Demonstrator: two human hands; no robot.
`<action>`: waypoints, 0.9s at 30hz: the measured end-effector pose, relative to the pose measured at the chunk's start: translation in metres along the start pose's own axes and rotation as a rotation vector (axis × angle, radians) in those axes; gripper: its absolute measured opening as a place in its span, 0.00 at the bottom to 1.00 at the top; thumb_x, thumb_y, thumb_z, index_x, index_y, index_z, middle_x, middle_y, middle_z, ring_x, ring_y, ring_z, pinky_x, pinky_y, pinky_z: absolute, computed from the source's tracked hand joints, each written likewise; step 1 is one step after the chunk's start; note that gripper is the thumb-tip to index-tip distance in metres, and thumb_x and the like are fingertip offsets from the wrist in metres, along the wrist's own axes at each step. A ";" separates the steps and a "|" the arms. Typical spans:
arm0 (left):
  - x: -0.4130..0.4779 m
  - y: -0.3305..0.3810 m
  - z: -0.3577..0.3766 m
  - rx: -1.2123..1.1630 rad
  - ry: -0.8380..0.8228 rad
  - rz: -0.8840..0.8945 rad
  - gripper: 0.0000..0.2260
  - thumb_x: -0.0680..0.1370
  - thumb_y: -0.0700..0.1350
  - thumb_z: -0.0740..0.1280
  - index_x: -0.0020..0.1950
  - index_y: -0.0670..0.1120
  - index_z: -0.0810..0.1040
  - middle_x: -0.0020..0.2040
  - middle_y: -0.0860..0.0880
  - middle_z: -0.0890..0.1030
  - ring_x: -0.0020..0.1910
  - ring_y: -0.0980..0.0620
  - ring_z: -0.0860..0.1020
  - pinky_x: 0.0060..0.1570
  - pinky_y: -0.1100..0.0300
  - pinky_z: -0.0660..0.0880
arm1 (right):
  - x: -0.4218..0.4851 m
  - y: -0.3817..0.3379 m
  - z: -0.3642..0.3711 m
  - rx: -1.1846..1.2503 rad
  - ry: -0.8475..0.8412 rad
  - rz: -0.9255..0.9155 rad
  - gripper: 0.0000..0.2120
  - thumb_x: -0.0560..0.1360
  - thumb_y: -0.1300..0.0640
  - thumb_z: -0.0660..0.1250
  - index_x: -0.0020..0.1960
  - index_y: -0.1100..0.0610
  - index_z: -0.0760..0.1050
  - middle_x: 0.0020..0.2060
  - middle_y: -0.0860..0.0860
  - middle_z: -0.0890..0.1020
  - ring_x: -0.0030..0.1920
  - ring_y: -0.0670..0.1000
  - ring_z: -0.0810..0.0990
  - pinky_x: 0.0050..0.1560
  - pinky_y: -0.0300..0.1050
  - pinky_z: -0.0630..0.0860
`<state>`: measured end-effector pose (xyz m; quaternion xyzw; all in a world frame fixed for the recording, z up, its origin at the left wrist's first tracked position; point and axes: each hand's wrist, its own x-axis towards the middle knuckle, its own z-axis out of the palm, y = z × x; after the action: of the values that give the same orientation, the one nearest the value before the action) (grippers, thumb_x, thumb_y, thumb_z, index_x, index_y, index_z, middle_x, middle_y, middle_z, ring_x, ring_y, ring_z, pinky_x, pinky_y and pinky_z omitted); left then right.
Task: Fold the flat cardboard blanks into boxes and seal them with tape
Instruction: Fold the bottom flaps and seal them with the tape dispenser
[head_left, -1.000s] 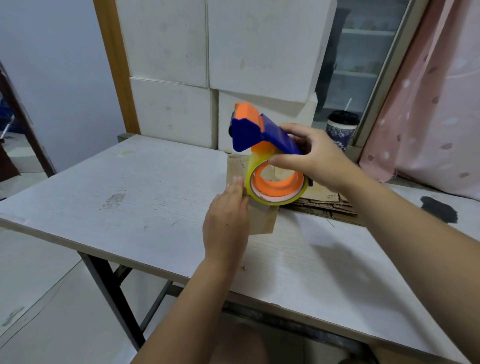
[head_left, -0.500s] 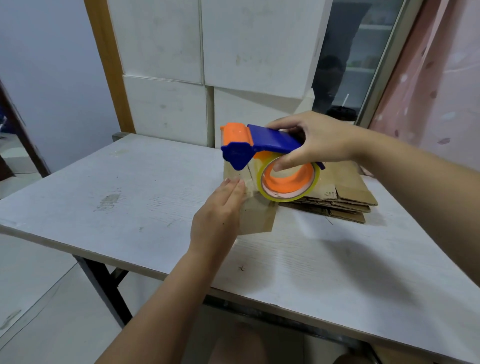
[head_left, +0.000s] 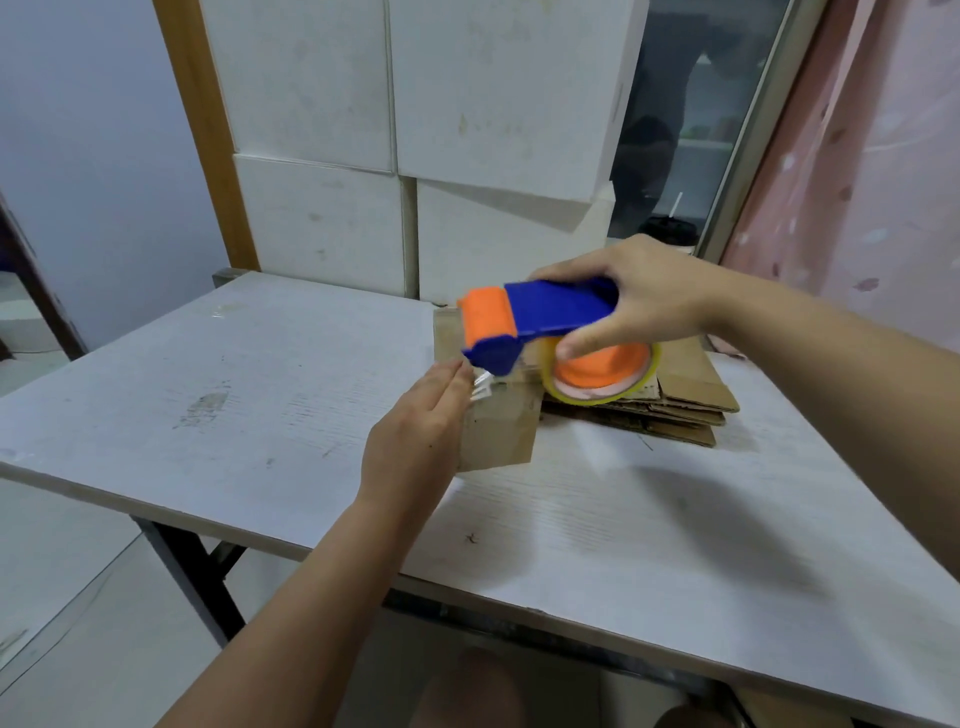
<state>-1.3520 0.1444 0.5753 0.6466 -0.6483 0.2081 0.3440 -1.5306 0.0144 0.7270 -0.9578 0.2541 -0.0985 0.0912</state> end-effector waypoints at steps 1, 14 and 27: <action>0.000 0.000 -0.001 0.007 -0.010 -0.001 0.25 0.63 0.29 0.77 0.59 0.34 0.78 0.57 0.36 0.80 0.53 0.37 0.81 0.35 0.45 0.81 | -0.004 0.005 0.000 -0.041 -0.018 -0.002 0.37 0.61 0.32 0.70 0.68 0.40 0.70 0.47 0.27 0.72 0.48 0.25 0.70 0.44 0.22 0.63; 0.008 0.001 -0.007 0.059 -0.080 0.082 0.24 0.63 0.28 0.77 0.57 0.31 0.78 0.55 0.34 0.80 0.49 0.36 0.81 0.31 0.44 0.80 | -0.014 0.058 0.024 0.182 -0.023 0.137 0.31 0.67 0.47 0.75 0.67 0.40 0.69 0.50 0.32 0.75 0.45 0.32 0.77 0.38 0.24 0.68; 0.021 0.025 -0.006 0.032 -0.170 -0.107 0.12 0.72 0.41 0.70 0.53 0.37 0.77 0.54 0.38 0.75 0.47 0.41 0.75 0.37 0.57 0.72 | -0.010 0.074 0.047 0.391 -0.041 0.155 0.30 0.67 0.51 0.77 0.64 0.35 0.70 0.53 0.33 0.78 0.52 0.36 0.77 0.52 0.31 0.71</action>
<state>-1.3738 0.1357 0.5983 0.7010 -0.6364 0.1441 0.2879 -1.5627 -0.0384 0.6637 -0.9012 0.3012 -0.1191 0.2879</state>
